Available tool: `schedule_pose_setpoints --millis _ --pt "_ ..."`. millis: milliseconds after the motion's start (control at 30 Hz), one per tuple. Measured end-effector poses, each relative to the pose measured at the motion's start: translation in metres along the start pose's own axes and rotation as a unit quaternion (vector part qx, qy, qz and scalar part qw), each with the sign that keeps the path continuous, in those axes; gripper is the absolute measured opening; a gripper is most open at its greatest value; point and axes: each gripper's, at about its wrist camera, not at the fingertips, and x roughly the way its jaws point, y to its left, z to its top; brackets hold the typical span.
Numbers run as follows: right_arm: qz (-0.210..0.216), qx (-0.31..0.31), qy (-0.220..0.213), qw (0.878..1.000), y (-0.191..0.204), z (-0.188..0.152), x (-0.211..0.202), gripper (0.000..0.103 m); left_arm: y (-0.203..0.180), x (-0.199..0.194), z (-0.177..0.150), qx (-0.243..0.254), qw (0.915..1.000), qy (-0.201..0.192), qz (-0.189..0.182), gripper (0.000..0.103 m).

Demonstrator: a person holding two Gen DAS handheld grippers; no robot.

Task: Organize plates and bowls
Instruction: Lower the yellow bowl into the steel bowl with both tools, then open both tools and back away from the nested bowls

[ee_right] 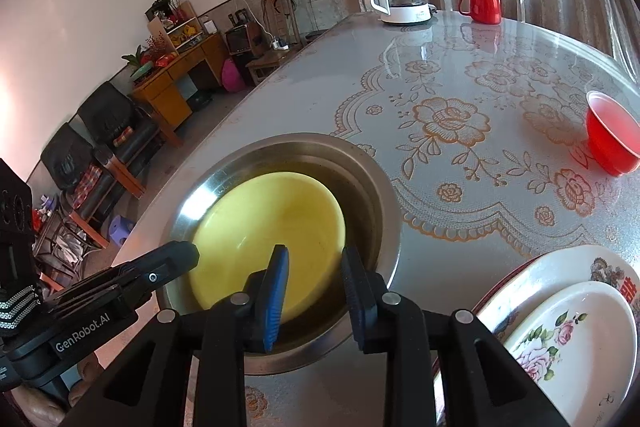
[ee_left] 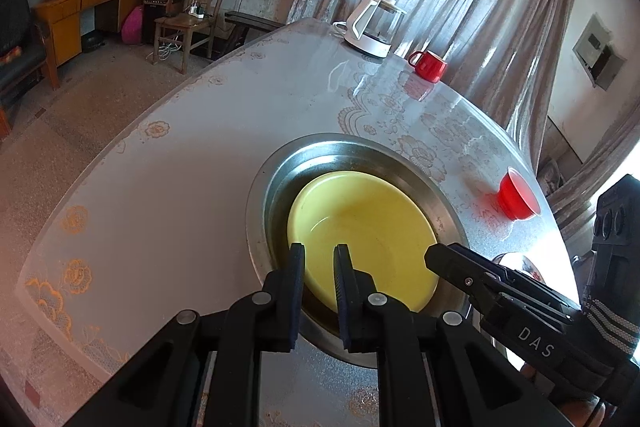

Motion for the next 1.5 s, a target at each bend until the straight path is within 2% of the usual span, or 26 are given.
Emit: schedule_pose_setpoints --millis 100,500,1067,1300,1500 --pt "-0.002 -0.005 -0.001 1.000 0.001 -0.001 0.000 0.027 -0.002 -0.002 0.000 0.009 0.9998 -0.007 0.013 0.016" --pt "0.000 -0.006 -0.007 1.000 0.003 -0.004 -0.002 0.028 -0.005 -0.007 -0.003 0.018 0.9995 -0.015 0.020 0.022" --pt "0.046 0.035 -0.020 0.998 -0.011 -0.008 -0.016 0.028 -0.015 -0.013 -0.004 0.043 0.9982 -0.027 0.030 0.022" --pt "0.039 0.049 -0.031 0.998 -0.021 -0.009 -0.028 0.028 -0.026 -0.015 -0.004 0.059 0.9975 -0.031 0.026 0.022" --pt "0.027 0.080 -0.040 0.996 -0.046 -0.011 -0.038 0.028 -0.041 -0.013 -0.004 0.078 0.9963 -0.032 0.020 0.022"
